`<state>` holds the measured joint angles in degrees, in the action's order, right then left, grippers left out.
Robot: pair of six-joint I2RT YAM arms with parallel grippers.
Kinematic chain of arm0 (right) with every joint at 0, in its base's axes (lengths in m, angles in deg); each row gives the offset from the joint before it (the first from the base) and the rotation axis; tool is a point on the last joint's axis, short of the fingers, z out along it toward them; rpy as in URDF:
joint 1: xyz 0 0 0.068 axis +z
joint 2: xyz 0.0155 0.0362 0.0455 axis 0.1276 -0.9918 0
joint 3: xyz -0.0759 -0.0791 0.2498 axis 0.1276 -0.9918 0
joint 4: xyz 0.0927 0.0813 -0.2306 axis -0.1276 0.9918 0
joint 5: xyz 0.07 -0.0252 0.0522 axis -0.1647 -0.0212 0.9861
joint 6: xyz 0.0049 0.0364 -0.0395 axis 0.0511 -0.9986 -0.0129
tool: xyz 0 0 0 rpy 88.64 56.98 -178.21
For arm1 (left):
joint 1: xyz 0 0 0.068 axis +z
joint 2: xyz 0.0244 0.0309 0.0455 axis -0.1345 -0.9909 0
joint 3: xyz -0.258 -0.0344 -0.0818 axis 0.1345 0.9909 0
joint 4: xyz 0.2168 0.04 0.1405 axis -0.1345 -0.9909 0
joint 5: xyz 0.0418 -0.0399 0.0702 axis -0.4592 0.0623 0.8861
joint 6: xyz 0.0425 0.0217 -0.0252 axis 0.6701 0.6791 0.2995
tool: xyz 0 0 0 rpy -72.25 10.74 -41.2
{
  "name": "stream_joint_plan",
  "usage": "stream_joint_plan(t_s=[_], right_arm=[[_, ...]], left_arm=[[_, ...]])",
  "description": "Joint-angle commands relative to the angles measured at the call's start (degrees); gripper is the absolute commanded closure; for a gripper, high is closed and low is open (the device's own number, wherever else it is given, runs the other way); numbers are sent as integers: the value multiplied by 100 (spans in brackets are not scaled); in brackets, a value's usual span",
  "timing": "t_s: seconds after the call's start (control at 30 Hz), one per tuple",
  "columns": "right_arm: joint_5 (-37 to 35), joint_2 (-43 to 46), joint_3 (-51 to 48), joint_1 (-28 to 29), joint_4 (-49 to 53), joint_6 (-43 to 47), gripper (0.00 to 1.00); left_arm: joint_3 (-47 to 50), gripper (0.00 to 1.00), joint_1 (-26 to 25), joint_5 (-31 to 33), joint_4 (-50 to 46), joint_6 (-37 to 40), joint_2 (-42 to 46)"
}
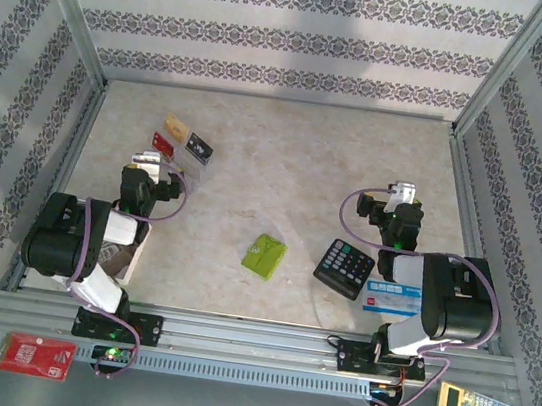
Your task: Take the credit cards out of the card holder
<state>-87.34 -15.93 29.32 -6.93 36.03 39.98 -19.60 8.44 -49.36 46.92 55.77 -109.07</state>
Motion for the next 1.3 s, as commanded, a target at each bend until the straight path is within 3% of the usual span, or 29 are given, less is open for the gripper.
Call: stream_joint_plan(t_s=[0.0,0.93,1.03,1.13,1.27], right_arm=[[102,-47,101,-6,-59,60,2],[246,42,41,-5,-130,85,2],[250,533,37,-5,310,107,2],[169,969,77,65,734,183,2],[-532,1374,307,554,1451,487,2]], left_arm=[[-58,0,-62,-48,-1,121,-29],[-5,0,-67,-78,98,134,-6],[157,0,-71,177,105,49,344],[81,0,-71,299,-471,20,852],[-116,0,-89,522,-1354,-104,1582]])
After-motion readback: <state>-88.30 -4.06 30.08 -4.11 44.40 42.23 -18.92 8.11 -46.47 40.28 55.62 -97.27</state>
